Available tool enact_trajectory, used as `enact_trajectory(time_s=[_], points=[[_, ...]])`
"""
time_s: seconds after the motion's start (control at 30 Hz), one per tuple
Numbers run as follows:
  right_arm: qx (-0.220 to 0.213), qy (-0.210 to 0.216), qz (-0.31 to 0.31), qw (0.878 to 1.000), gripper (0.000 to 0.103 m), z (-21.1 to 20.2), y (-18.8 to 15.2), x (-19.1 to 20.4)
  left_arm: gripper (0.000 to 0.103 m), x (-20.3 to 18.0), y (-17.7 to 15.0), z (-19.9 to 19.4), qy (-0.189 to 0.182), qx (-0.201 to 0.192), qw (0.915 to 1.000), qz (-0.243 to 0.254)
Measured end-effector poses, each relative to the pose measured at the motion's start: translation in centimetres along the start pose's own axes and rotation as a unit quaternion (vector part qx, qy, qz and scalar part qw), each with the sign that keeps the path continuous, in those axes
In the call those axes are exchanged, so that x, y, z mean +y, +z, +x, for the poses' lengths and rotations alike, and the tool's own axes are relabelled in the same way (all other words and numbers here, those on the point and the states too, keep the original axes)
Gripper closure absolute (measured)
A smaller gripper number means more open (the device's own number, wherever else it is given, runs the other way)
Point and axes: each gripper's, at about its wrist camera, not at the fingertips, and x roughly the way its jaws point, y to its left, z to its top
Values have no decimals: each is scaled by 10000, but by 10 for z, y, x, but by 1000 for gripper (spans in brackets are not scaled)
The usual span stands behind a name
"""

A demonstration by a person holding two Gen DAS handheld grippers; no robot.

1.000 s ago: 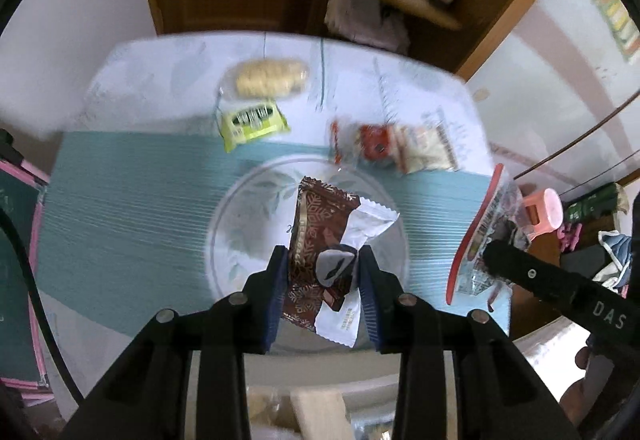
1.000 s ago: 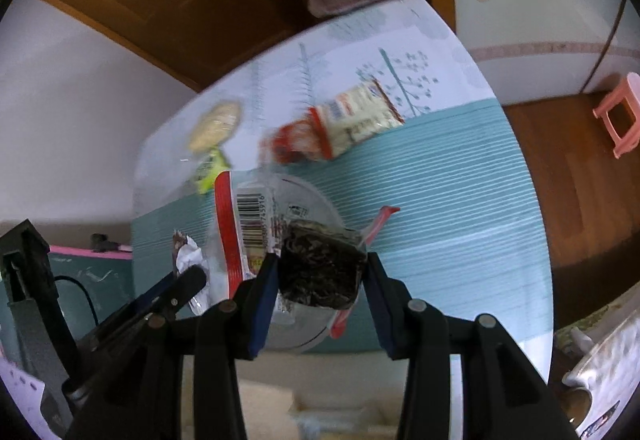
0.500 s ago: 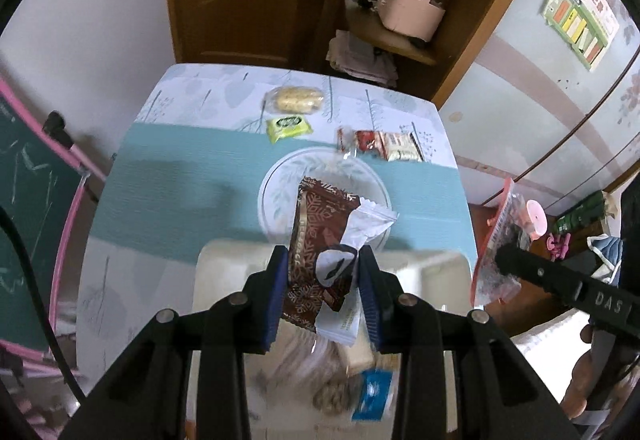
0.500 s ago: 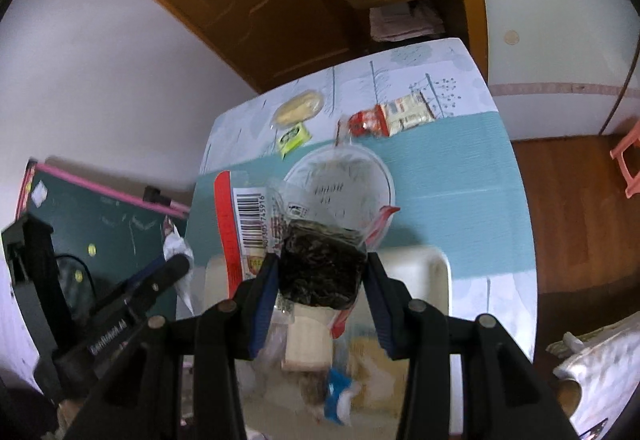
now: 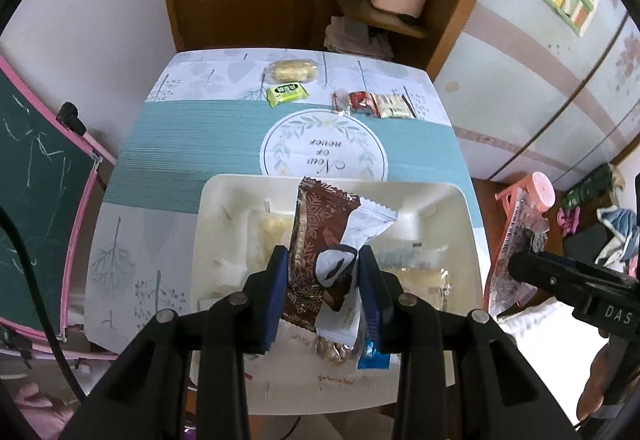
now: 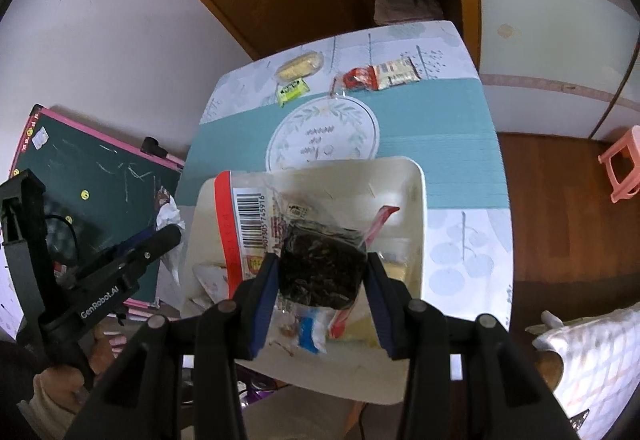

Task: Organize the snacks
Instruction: 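Carry both packs over the tray and release them inside, then move both grippers back over the last snacks on the table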

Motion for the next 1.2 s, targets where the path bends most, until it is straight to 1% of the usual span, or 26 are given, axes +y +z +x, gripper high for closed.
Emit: enact_trajectory(time_s=[0.1,0.27,0.5,0.57,0.6,0.73,0.77,0.8,0.83,0.9,1.2], points=[[92,-49,16,9999,60,4,-9,-4,70,-7,-7,2,48,43,9999,122],[337,-174,-60,9993,59,16,-19,-4,70,-12,-18,9,74,199,9996,180],[590,-255,-264,9976,58,29,-27,7,68,-10,-31,21,239,476,9984,194],[632,-296,-304,9971,57,31,-27,11,65,-7,-32,23,261,528,9981,156],[650,-318,-319,9969,57,32,-27,12,60,-6,-33,24,264,546,9981,131],[651,-286,-312,9970,57,32,-26,14,34,0,-34,25,334,609,9976,57],[646,-287,-308,9970,56,32,-26,14,31,0,-34,26,332,619,9975,50],[636,-292,-307,9971,54,32,-26,14,24,0,-33,26,325,633,9975,45],[626,-299,-311,9971,53,31,-25,15,21,0,-33,26,328,648,9973,43],[626,-307,-320,9970,52,32,-25,16,21,-1,-33,27,334,665,9972,55],[644,-312,-300,9970,51,32,-26,16,21,-8,-32,28,339,678,9970,184]])
